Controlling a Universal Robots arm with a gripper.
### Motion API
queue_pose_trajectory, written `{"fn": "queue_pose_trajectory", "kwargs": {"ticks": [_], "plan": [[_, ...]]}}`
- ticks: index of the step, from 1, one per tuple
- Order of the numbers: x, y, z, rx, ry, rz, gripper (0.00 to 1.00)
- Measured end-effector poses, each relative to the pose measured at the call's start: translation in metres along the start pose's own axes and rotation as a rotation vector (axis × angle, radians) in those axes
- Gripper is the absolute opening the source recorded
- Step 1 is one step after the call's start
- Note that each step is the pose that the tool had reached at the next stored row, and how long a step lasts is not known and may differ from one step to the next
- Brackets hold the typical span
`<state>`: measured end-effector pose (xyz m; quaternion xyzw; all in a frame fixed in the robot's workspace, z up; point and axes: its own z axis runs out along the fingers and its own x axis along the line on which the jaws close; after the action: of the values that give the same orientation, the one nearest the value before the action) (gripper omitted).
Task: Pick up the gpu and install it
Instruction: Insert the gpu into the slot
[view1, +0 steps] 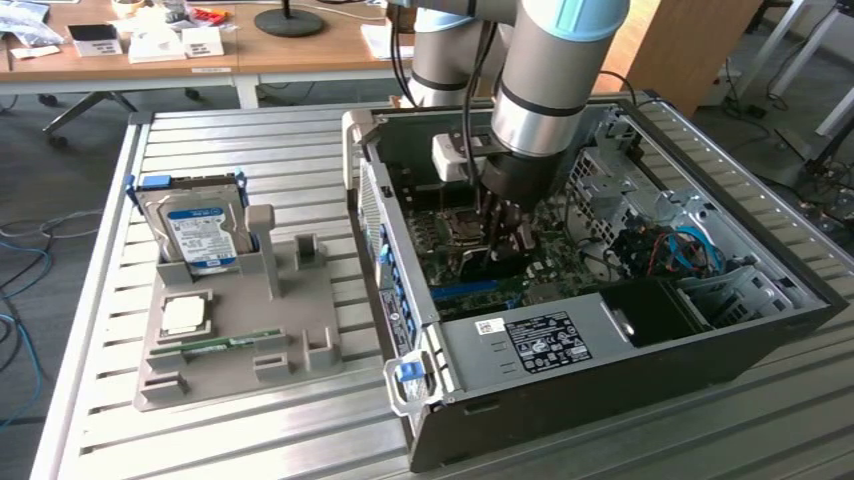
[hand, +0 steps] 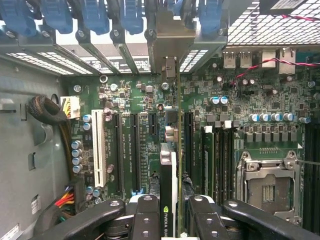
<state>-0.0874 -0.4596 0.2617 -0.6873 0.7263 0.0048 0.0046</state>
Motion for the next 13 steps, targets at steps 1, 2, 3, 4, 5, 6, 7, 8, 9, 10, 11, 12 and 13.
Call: {"fn": "queue_pose_trajectory", "kwargs": {"ticks": [1, 2, 3, 4, 5, 6, 7, 8, 9, 10, 11, 12, 13], "plan": [[0.0001, 0.0002, 0.0003, -0.0001, 0.0001, 0.000, 0.27], [0.0001, 0.0003, 0.0004, -0.0001, 0.0002, 0.000, 0.27], [0.0001, 0.0003, 0.0004, -0.0001, 0.0002, 0.000, 0.27], [0.0001, 0.0003, 0.0005, -0.0001, 0.0003, 0.000, 0.27], [0.0000, 0.0004, 0.0007, -0.0001, 0.0000, 0.000, 0.27], [0.0000, 0.0006, 0.0012, 0.0004, -0.0003, 0.000, 0.27], [0.0000, 0.0009, 0.0016, 0.0010, -0.0002, 0.000, 0.27], [0.0001, 0.0013, 0.0018, 0.0018, -0.0001, 0.000, 0.27], [0.0001, 0.0016, 0.0019, 0.0024, 0.0004, 0.000, 0.27], [0.0001, 0.0016, 0.0019, 0.0024, 0.0006, 0.000, 0.27], [0.0001, 0.0016, 0.0019, 0.0025, 0.0006, 0.000, 0.27], [0.0001, 0.0016, 0.0019, 0.0025, 0.0005, 0.000, 0.27], [0.0001, 0.0016, 0.0020, 0.0026, 0.0005, 0.000, 0.27]]}}
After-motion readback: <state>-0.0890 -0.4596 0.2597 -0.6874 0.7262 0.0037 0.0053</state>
